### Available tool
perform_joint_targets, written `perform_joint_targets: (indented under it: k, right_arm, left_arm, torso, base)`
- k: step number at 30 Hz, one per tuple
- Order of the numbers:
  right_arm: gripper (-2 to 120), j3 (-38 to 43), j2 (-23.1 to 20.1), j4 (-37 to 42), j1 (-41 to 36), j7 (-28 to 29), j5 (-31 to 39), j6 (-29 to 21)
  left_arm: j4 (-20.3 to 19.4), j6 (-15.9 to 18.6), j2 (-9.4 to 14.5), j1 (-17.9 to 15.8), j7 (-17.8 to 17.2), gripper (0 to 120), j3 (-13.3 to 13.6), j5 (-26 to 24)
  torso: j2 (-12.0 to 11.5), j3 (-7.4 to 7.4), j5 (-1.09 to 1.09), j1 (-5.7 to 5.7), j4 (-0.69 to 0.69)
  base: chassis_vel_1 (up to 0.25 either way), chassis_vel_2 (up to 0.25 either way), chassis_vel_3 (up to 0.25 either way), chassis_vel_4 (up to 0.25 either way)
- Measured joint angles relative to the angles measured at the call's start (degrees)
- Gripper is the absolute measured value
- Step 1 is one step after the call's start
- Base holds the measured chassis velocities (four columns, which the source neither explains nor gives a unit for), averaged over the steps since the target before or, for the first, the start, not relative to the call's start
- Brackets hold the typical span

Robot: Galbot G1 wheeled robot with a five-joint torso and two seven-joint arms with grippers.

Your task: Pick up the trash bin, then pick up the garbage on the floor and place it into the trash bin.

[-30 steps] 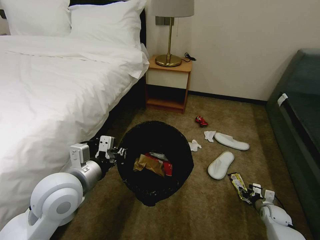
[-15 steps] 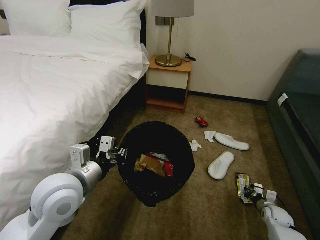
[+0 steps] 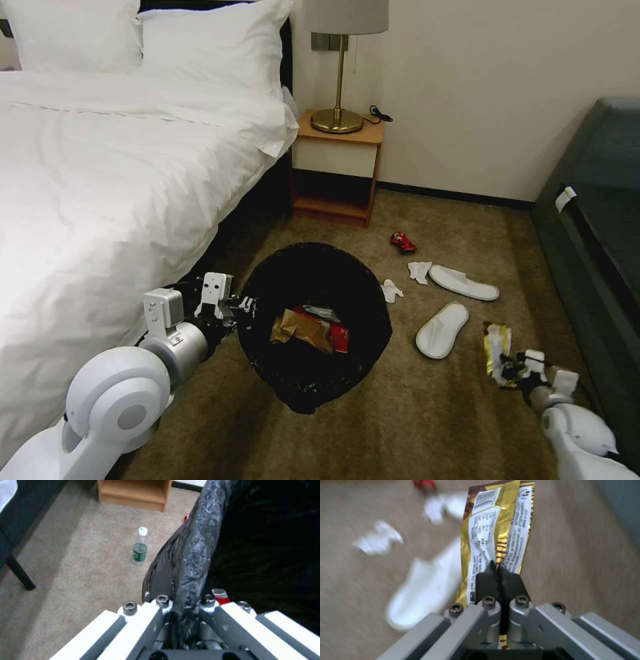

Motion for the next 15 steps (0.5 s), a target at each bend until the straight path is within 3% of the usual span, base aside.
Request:
perform_joint_targets:
  k: [7, 15]
  right_arm:
    - [0, 5.0, -5.1, 18.7, -4.4, -1.6, 5.9, -4.7]
    - [0, 5.1, -10.1, 31.7, -2.9, -3.2, 13.3, -8.8]
  left_arm:
    - [1.5, 0.0, -0.7, -1.1, 0.0, 1, 0.9, 0.0]
    - [2.8, 0.0, -1.4, -1.8, -1.2, 1, 2.2, 1.1]
  torso:
    - [0.0, 0.0, -0.03, 0.0, 0.01]
    - [0.0, 0.0, -0.03, 0.0, 0.02]
  base:
    - [0.0, 0.0, 0.0, 0.0]
    - [0.0, 0.0, 0.0, 0.0]
